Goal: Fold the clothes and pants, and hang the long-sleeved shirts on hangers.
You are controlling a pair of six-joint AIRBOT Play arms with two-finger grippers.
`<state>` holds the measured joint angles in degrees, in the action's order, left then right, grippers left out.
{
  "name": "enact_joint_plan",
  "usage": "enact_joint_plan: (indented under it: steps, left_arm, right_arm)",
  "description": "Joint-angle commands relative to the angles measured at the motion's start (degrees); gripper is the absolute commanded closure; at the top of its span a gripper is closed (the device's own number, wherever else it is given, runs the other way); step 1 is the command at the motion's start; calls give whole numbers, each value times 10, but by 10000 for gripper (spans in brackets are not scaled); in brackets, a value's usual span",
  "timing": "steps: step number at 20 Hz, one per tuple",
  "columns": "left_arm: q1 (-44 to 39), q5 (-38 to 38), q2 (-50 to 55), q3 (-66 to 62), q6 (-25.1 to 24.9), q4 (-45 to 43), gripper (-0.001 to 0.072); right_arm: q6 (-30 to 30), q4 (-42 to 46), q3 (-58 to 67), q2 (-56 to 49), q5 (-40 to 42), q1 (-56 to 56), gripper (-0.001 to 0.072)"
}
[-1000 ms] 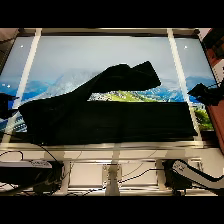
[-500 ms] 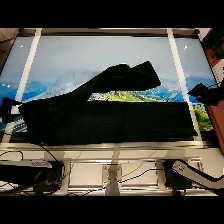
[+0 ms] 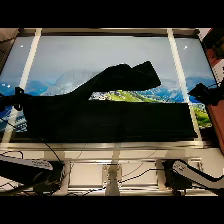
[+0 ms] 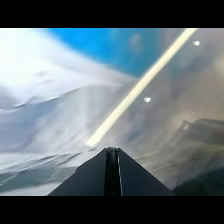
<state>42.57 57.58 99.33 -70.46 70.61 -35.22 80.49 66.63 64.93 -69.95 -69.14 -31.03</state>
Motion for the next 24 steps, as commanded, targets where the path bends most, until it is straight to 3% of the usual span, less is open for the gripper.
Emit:
enact_joint_plan:
  steps: [1, 3, 5, 7, 8, 9, 11, 14, 20, 21, 24]
  left_arm:
    - [-14, -5, -7, -1, -191, 175, 668]
    - [-14, 27, -24, -1, -295, 238, 668]
    - [-14, 49, -50, -1, -359, 250, 668]
    - [-14, 80, -75, -1, -398, 245, 669]
    - [-14, 94, -86, -1, -402, 238, 668]
    - [-14, 103, -96, -1, -402, 233, 669]
    - [-14, 120, -107, -1, -402, 233, 669]
    - [-14, 138, -109, -1, -401, 233, 668]
    - [-14, 141, -109, -1, -399, 233, 668]
    - [-14, 141, -109, -1, -399, 233, 668]
    - [-19, 141, -109, -1, -400, 233, 668]
  right_arm:
    - [0, -23, 0, -3, 19, 5, 232]
    - [1, -46, -1, -12, 65, 24, 255]
    - [11, -56, -1, -36, 121, 56, 411]
    - [25, -57, -1, -77, 170, 94, 398]
    - [30, -63, 0, -100, 193, 109, 353]
    - [33, -79, 0, -126, 219, 120, 353]
    - [44, -127, 7, -176, 252, 126, 253]
    - [45, -180, 55, -250, 241, 125, 156]
    - [61, -190, 175, -367, 206, 144, 165]
    - [73, -187, 189, -381, 207, 148, 210]
    - [96, -177, 199, -405, 207, 156, 226]
